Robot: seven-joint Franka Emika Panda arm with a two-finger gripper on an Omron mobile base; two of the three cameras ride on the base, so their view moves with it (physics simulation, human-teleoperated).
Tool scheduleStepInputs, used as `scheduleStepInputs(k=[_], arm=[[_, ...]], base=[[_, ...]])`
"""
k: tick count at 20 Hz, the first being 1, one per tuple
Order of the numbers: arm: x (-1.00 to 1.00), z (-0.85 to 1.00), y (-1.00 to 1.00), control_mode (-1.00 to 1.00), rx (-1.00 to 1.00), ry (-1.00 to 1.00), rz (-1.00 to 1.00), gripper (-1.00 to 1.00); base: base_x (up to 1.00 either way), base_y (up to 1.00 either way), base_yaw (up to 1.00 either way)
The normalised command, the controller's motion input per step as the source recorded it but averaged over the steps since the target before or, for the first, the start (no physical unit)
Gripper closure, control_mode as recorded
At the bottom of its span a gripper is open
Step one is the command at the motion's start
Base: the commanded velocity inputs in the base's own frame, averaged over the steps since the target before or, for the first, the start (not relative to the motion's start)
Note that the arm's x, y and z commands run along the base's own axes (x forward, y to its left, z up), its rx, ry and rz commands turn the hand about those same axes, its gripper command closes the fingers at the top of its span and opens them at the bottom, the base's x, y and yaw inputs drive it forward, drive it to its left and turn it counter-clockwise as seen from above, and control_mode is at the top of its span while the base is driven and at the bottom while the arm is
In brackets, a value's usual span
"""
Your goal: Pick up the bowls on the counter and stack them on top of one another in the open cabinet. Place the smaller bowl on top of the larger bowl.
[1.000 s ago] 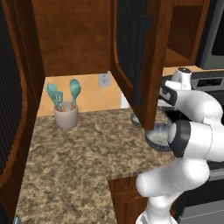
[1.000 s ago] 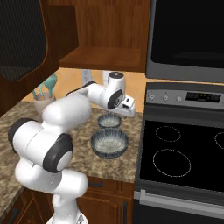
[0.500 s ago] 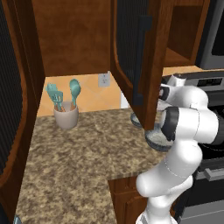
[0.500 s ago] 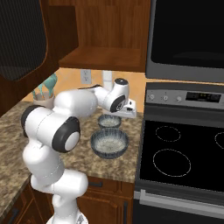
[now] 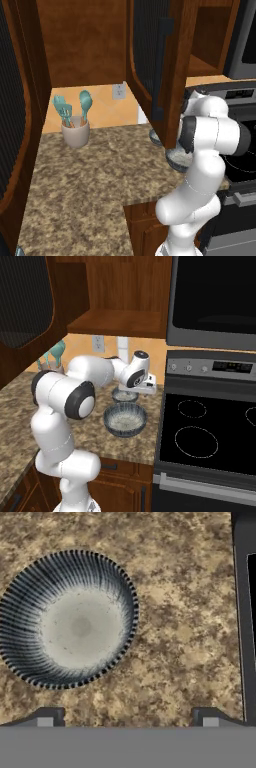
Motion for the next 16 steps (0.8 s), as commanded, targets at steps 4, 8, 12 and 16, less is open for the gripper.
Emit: scheduleStepInputs(k=[4,8,12,16], arm=[[0.27,-0.32,0.13,-1.00,0.00,0.00,0.00,-1.00],[0.31,-0.23,0.11,-1.00,0.00,0.00,0.00,-1.00],[0.29,-0.24,0.03,-1.00,0.00,0.00,0.00,-1.00],[0.37,-0.28,0.00,-1.00,0.00,0.00,0.00,-1.00]], base=[[0.00,0.00,0.00],[0.00,0.00,0.00],[0.00,0.00,0.00],[0.00,0.00,0.00]])
